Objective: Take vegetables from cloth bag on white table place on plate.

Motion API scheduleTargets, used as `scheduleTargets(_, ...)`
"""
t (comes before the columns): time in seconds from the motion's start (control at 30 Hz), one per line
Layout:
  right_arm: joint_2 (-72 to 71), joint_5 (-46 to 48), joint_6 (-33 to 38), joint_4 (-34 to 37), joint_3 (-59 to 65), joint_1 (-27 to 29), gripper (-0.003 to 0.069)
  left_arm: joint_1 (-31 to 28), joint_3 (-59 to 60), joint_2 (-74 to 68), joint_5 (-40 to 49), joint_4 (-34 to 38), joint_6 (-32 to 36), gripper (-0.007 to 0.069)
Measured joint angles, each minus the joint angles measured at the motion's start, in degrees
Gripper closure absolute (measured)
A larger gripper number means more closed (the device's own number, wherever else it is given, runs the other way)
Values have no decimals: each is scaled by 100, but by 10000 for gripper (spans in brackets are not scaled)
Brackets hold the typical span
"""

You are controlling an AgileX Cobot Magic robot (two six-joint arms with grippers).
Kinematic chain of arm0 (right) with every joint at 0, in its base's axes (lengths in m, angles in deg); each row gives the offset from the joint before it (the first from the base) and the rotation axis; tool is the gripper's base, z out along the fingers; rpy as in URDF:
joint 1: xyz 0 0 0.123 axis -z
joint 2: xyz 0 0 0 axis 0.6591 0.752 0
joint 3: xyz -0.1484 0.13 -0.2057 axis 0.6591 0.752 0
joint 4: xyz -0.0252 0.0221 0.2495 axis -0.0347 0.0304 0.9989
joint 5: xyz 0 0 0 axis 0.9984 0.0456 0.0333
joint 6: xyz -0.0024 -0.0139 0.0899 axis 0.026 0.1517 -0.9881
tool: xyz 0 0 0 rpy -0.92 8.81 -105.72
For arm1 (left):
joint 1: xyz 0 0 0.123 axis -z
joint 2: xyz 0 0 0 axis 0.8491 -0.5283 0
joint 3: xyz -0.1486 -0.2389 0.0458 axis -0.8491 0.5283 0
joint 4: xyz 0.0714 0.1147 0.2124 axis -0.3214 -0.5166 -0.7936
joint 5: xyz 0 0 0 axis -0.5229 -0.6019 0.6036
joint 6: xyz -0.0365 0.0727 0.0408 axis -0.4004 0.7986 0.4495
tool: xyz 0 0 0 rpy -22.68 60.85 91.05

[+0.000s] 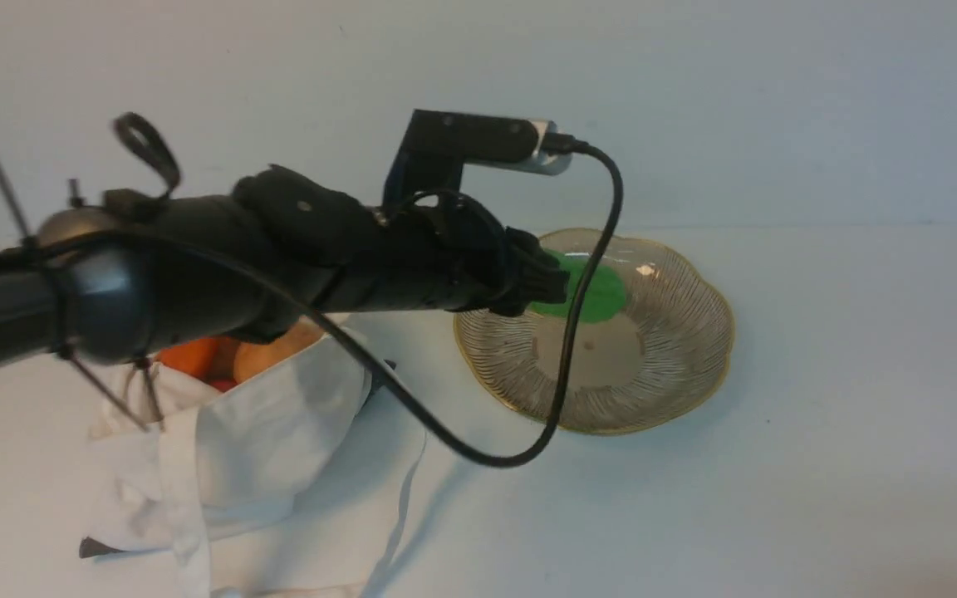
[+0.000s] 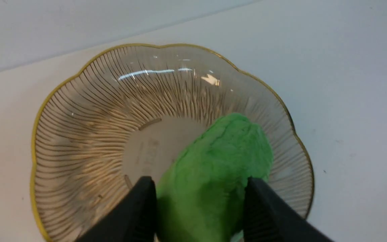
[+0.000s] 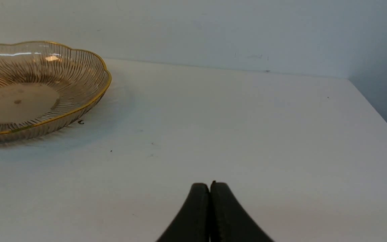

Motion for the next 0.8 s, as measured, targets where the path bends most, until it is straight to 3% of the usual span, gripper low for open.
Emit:
scheduleTargets(0.2, 0, 0, 0, 0, 0, 0, 673, 4, -518, -730, -15, 29, 36, 315)
scheduleTargets(0.43, 0, 0, 0, 0, 0, 0, 673, 4, -521, -783, 66, -144, 196, 50)
scheduleTargets(0.57, 0, 0, 0, 0, 0, 0, 673, -87, -521, -574, 369, -469, 287, -11)
scheduleTargets(0.7, 0, 0, 0, 1, 0, 0, 673, -349, -521, -106, 873, -842, 135, 77)
scheduleTargets(0.8, 0, 0, 0, 1, 0, 0, 673, -641, -521, 472, 1575, -1363, -357, 286)
